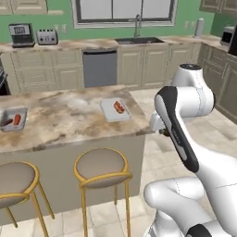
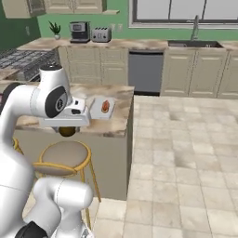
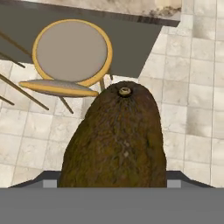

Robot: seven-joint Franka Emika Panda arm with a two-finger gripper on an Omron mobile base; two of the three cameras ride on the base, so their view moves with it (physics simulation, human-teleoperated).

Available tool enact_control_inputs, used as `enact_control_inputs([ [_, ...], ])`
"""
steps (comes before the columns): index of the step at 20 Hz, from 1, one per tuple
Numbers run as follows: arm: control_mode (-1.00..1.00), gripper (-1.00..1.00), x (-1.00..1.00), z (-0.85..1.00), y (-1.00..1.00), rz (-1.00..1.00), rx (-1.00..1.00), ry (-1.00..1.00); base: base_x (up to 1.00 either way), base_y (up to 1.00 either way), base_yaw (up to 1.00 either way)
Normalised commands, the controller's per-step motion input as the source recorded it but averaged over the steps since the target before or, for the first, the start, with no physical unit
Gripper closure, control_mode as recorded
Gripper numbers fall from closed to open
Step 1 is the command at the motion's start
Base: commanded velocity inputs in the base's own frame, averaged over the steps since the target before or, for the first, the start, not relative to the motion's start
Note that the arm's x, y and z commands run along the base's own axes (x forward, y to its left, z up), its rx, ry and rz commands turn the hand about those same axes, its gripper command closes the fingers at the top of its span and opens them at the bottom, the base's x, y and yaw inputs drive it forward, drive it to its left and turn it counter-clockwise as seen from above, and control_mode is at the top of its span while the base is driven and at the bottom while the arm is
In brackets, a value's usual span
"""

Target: Place one cooked food and one vegetable from the large plate to each tupperware container.

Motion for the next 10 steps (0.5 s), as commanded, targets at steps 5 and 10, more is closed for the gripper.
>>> enact_control_inputs([
  [5,1.0,1.0,0.0,0.0,0.0,0.0,0.0,0.0,0.39,-0.95,0.59],
  [10,1.0,1.0,0.0,0.0,0.0,0.0,0.0,0.0,0.18,-0.29,0.68],
])
